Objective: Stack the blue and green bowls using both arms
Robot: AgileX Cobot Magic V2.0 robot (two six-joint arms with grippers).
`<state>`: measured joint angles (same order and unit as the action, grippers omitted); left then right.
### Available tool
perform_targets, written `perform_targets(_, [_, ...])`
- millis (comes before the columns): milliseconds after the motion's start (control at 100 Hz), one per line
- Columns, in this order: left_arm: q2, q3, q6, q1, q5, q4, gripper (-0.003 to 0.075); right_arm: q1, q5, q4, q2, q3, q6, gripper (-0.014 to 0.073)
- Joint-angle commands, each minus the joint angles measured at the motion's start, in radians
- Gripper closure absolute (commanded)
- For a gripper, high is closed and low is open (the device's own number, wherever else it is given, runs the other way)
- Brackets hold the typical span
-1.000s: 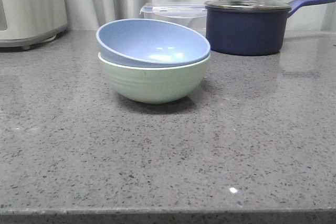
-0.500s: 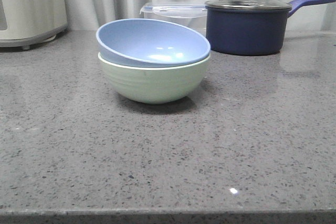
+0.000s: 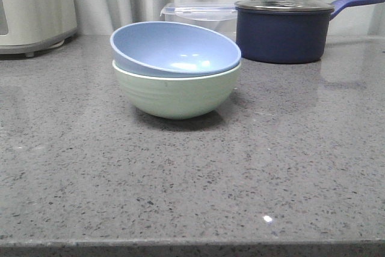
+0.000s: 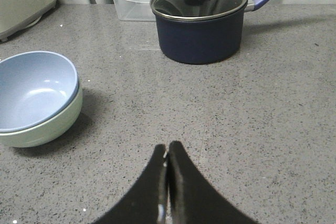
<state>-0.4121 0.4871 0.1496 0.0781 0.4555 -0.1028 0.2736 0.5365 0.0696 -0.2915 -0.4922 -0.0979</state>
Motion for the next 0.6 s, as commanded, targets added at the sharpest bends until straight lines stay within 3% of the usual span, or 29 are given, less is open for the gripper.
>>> perform_targets(0, [-0.004,0.028,-0.005,-0.002,-0.079,-0.003,0.0741,-0.007,-0.085,-0.006,-0.007,-0.025,0.011,0.0602])
perform_targets(590, [0.065,-0.012,-0.005,-0.014,-0.11,-0.003,0.0741,-0.007,-0.085,-0.006,-0.007,-0.025,0.011,0.0602])
